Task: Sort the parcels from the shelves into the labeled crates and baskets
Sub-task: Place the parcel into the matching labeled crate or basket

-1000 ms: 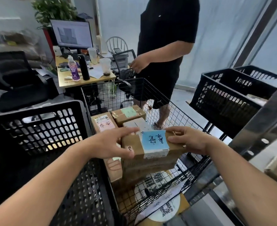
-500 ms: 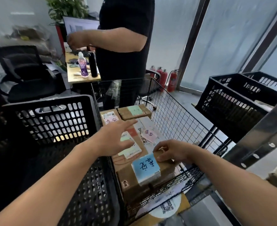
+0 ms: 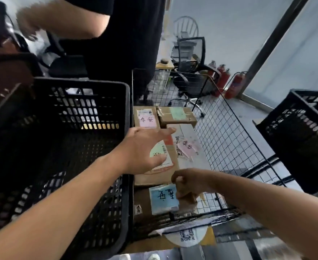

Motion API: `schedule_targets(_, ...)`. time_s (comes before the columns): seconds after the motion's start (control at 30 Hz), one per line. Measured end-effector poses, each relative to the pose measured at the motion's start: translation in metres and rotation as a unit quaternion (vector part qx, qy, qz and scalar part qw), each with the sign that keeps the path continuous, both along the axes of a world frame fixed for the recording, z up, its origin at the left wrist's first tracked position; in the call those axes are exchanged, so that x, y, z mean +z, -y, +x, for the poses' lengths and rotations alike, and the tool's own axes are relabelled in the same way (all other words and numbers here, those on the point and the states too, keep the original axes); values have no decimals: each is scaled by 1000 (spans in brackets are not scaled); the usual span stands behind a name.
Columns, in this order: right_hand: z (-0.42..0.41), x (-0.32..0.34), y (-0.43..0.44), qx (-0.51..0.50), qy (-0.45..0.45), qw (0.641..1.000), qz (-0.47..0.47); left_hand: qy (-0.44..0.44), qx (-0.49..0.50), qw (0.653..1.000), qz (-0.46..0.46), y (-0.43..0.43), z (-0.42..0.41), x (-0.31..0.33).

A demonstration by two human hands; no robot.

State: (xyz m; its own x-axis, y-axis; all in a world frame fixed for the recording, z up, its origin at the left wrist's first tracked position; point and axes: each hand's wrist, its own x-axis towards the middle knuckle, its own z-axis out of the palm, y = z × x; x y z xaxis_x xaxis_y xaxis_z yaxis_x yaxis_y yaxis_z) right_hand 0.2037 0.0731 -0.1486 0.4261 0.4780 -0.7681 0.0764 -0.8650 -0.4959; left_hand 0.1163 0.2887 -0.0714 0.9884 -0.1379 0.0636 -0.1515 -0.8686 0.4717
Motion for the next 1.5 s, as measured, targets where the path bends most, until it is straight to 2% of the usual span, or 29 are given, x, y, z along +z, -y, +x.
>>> schedule_targets(0.1, 3, -12, 6, 5, -36, 999, 4, -9, 14, 1000, 19, 4, 0, 1)
schedule_targets(0.17, 5, -16, 7, 23, -33, 999, 13, -22, 22, 997, 69, 6, 2, 2)
schedule_targets(0.27, 3, -20, 7, 78, -12, 997, 11, -63, 27, 983, 170, 11, 8, 3)
schedule_targets(0.4, -11, -19, 2, 159, 49, 986, -12, -102, 32, 965, 238, 19, 11, 6)
schedule_targets(0.63, -19, -13, -3, 256, 155, 951, -77, -159, 29, 955, 250, 24, 17, 11)
schedule_targets(0.83, -6, 9, 2, 263, 128, 953, -72, -175, -3, 958, 228, 21, 18, 17)
schedule_targets(0.97, 7, 31, 9, 180, 187, 964, -47, -138, -26, 965, 220, 16, 22, 19)
schedule_targets(1.07, 7, 43, 16, 65, 296, 953, -21, -67, -35, 981, 177, 14, 25, 24)
schedule_targets(1.13, 0, 51, 23, 15, 381, 924, -30, -32, -41, 988, 147, 13, 29, 24)
schedule_targets(1.27, -30, 71, 38, -53, 534, 840, -79, 23, -87, 986, 141, 13, 37, 21)
schedule_targets(1.4, -81, 84, 59, -168, 582, 784, -135, 78, -165, 969, 167, 29, 35, 21)
schedule_targets(1.5, -131, 86, 79, -220, 593, 751, -190, 124, -199, 962, 141, 52, 28, 25)
